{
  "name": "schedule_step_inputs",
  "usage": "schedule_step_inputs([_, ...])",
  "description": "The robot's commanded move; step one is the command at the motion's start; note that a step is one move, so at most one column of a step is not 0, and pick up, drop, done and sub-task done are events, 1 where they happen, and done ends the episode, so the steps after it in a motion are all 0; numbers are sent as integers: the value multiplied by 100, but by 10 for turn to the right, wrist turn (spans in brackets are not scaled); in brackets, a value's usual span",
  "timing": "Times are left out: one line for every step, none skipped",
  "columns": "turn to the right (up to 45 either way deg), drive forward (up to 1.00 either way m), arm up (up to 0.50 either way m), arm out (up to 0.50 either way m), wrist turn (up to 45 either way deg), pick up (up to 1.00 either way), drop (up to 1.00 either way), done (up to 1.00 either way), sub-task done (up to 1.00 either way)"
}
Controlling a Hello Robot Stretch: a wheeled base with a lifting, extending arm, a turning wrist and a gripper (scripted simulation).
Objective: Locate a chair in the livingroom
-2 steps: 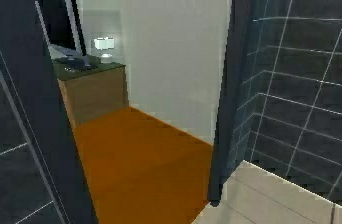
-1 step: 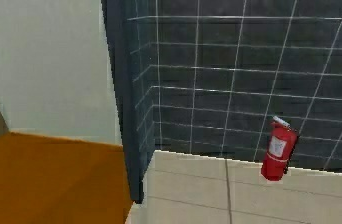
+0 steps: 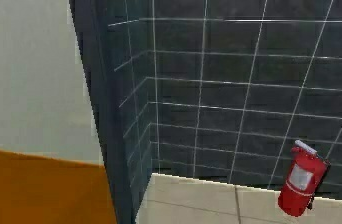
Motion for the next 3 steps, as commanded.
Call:
schedule_step_inputs([-180,0,0,0,0,0,0,0,0])
schedule_step_inputs([0,45,0,0,0,0,0,0,0])
schedule_step_inputs([-450,0,0,0,0,0,0,0,0])
